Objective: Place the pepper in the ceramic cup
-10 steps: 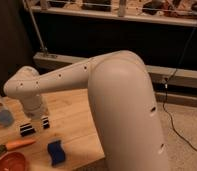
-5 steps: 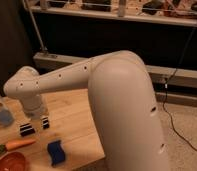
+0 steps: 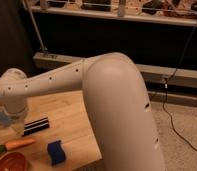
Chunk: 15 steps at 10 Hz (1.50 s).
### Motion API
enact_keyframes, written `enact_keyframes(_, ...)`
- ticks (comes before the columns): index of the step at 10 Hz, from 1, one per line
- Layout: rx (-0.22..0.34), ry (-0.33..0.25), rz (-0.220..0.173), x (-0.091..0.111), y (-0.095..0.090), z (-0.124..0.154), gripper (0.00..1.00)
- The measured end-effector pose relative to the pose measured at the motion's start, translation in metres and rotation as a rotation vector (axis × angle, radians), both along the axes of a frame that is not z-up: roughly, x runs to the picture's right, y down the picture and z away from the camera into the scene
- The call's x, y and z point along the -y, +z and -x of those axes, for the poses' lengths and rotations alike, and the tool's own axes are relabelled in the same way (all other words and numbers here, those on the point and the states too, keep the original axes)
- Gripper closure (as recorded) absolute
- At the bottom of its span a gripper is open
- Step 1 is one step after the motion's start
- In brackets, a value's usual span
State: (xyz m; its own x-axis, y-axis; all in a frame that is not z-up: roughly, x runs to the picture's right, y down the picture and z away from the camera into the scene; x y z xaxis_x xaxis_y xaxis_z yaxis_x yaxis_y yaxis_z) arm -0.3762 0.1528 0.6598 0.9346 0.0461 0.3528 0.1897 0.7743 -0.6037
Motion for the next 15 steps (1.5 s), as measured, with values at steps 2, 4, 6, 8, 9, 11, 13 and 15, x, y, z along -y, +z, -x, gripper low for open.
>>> enact_keyframes(2,0.084,0.000,-0.024,-0.004,-0.005,0.017,0.35)
enact_keyframes(4,0.180,-0.020,-0.060,-0.013,-0.010,0.035,0.35)
enact_keyframes(6,0.238,-0.047,-0.095,-0.022,-0.011,0.048,0.35)
enact_keyframes(8,0.267,-0.080,-0.113,-0.035,-0.008,0.060,0.35)
enact_keyframes(9,0.270,-0.092,-0.116,-0.039,-0.005,0.062,0.35)
enact_keyframes(11,0.258,-0.114,-0.108,-0.056,0.002,0.070,0.35)
enact_keyframes(13,0.242,-0.128,-0.091,-0.069,0.008,0.077,0.35)
enact_keyframes(15,0.223,-0.138,-0.071,-0.082,0.015,0.085,0.35)
